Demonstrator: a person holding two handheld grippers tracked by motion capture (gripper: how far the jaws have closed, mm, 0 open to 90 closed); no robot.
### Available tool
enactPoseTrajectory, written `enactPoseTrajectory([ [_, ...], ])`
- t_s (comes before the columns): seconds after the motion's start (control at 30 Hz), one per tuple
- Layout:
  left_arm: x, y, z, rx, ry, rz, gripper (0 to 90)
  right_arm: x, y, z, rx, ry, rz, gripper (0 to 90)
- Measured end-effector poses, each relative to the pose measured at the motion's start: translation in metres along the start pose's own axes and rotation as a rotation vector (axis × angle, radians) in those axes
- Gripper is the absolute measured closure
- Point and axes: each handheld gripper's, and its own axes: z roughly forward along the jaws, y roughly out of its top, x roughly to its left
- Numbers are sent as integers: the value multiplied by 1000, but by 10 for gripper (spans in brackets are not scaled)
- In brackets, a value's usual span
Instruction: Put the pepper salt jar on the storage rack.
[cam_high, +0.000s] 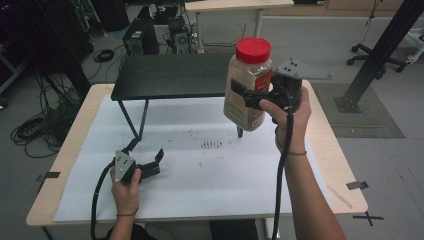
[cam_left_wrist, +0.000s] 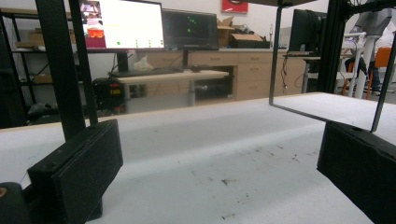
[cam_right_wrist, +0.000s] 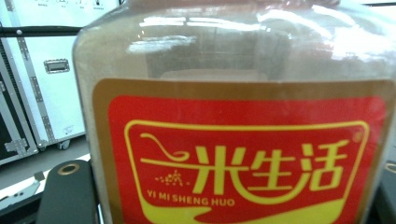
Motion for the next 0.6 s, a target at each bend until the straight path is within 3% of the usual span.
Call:
enactPoseTrajectory([
  [0.6, 0, 0, 0, -3, -1, -3, 4, -15, 26, 27, -3, -17, -3, 246],
])
